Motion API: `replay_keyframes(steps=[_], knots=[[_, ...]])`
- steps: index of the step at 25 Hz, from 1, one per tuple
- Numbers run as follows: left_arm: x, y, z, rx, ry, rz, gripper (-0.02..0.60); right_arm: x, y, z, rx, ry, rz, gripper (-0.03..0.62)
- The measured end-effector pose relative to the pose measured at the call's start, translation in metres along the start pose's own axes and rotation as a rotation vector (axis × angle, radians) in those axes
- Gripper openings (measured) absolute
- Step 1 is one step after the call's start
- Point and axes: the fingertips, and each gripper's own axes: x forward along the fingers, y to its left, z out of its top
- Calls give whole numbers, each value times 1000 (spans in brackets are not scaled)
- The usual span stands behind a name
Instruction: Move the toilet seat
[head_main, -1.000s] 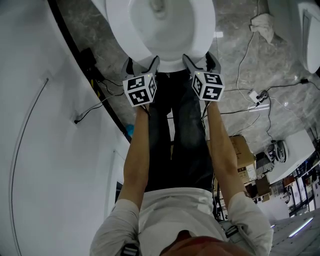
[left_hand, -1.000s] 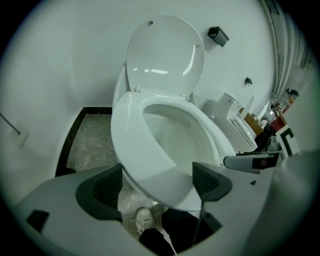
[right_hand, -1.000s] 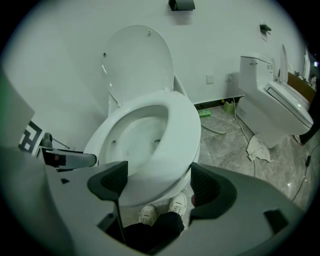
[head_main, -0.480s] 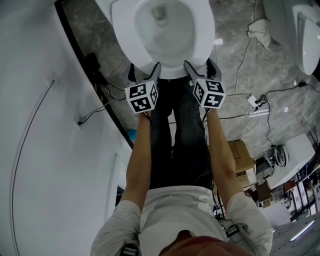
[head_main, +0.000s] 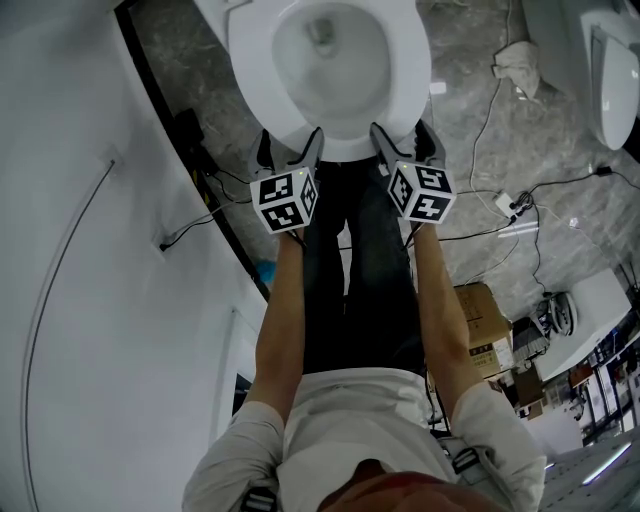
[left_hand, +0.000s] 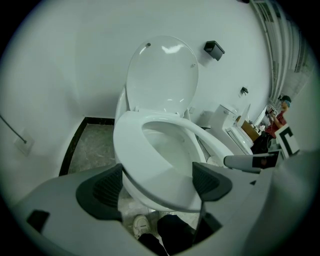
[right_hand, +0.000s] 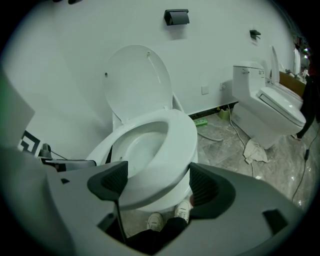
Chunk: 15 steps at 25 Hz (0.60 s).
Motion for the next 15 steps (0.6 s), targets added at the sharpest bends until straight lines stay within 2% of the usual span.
replay_keyframes(steps=[15], knots=[[-25,-10,35,11,-90,-1,433,-24,9,35,51,-88,10,397]])
